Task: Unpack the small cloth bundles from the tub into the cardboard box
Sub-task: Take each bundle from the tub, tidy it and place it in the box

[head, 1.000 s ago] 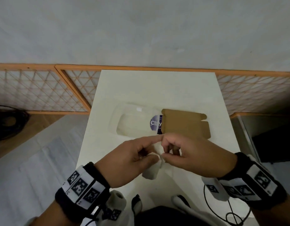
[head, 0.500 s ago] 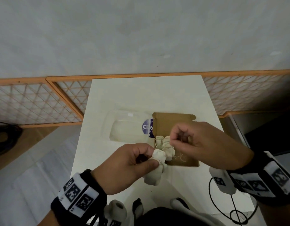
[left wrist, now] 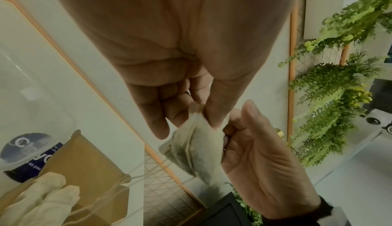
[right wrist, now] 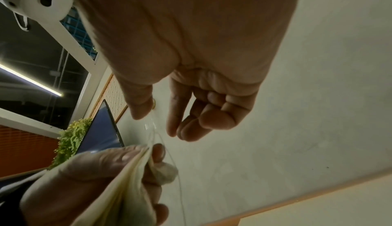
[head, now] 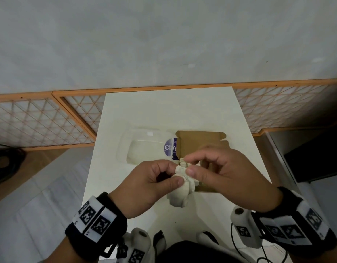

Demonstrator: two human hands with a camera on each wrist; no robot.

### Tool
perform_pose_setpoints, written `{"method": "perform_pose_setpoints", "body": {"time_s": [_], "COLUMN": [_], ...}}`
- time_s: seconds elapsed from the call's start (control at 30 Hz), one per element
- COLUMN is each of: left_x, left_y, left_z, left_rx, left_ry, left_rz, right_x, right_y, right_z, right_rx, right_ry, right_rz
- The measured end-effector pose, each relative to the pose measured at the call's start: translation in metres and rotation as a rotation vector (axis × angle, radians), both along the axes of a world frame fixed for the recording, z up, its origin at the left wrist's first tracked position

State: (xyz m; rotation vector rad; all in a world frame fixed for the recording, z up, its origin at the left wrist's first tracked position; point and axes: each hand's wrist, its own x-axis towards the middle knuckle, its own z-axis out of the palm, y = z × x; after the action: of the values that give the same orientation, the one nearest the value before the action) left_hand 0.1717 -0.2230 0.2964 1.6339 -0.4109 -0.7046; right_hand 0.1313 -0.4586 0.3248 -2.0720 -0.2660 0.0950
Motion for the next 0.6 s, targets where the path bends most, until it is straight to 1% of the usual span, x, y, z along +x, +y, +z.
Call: {"method": "perform_pose_setpoints", "body": {"time_s": [0.2, 0.27, 0.33, 0.43, 0.5, 0.6], "left_x": [0.005, 0.004, 0.003, 0.002, 0.002, 0.003], "left_y": [-0.009, -0.012, -0.016, -0.023, -0.03, -0.041], "left_z": [-0.002, -0.002, 0.0, 0.005, 0.005, 0.0], "left_rx": [0.048, 0.035, 0.059, 0.059, 0.037, 0.04], "left_ry": [-0.06, -0.068, -0.161, -0.272, -0.288, -0.305], "left_rz": [0.032, 0.056, 0.08, 0.098, 0.107, 0.143], "right_x": [0.003, 0.006, 0.007, 0.008, 0.006, 0.003], "right_y": [0.001, -0.005, -0.012, -0.018, -0.019, -0.022], "right_z": [-0.014, -0.016, -0.018, -0.021, -0.022, -0.023], "right_rx": [0.016, 0.021, 0.0, -0.06, -0.06, -0.006], "right_ry": [-0.069, -0.042, -0.012, 0.016, 0.029, 0.063], "right_rz": [-0.004, -0.036, -0.073, -0.055, -0.031, -0.004]}}
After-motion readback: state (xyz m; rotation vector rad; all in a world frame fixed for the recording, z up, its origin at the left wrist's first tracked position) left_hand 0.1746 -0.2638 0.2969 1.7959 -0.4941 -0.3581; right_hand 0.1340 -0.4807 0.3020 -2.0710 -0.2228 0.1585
